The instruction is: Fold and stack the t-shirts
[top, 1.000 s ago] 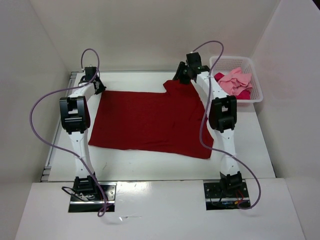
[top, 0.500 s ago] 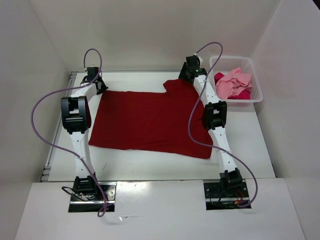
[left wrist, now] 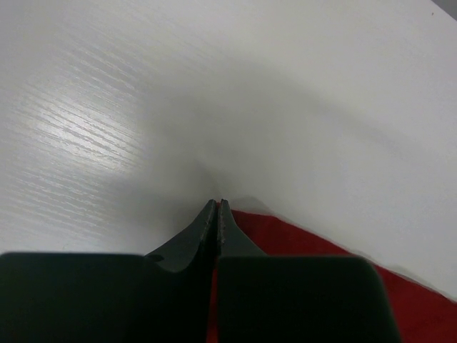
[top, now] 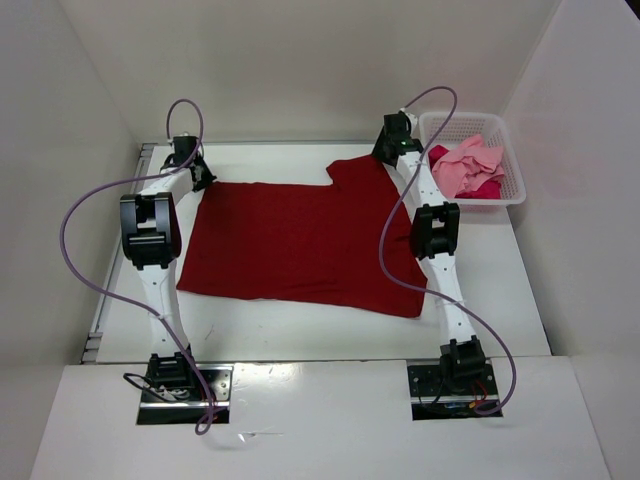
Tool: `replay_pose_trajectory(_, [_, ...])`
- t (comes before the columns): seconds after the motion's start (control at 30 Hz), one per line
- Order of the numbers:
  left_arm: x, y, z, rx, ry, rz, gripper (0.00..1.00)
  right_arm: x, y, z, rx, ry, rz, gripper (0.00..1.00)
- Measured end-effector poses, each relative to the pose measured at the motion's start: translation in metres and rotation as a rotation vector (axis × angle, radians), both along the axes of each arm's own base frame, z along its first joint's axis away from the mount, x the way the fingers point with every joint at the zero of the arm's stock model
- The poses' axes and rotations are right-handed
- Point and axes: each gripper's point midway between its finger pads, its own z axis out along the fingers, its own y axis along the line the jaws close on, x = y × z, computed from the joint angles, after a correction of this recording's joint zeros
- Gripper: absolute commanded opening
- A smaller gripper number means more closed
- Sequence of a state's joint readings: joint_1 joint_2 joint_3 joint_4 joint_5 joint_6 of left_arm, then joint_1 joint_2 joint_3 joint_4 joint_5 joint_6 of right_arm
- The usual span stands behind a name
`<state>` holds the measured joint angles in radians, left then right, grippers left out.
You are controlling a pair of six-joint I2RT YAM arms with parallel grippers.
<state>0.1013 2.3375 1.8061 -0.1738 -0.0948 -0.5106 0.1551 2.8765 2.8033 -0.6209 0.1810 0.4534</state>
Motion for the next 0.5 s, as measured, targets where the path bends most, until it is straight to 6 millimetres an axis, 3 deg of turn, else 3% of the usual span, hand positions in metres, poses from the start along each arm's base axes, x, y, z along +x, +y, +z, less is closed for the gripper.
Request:
replay_pose_trajectory(0.2, [0.000,-0.003,0.000,-0.019,-0.007,0.004,0.03,0.001,0.014,-0.001,0.063,-0.005,0.044,0.48])
replay_pose_trajectory(0.3, [-0.003,-0.004,0.000,-0.023,-0.004,0.001,0.03,0.003,0.021,-0.001,0.096,-0.011,0.067,0.40])
replay_pose_trajectory(0.5, [-0.004,-0.005,0.000,-0.028,-0.005,-0.004,0.03,0.002,0.028,-0.005,0.147,0.000,0.075,0.11])
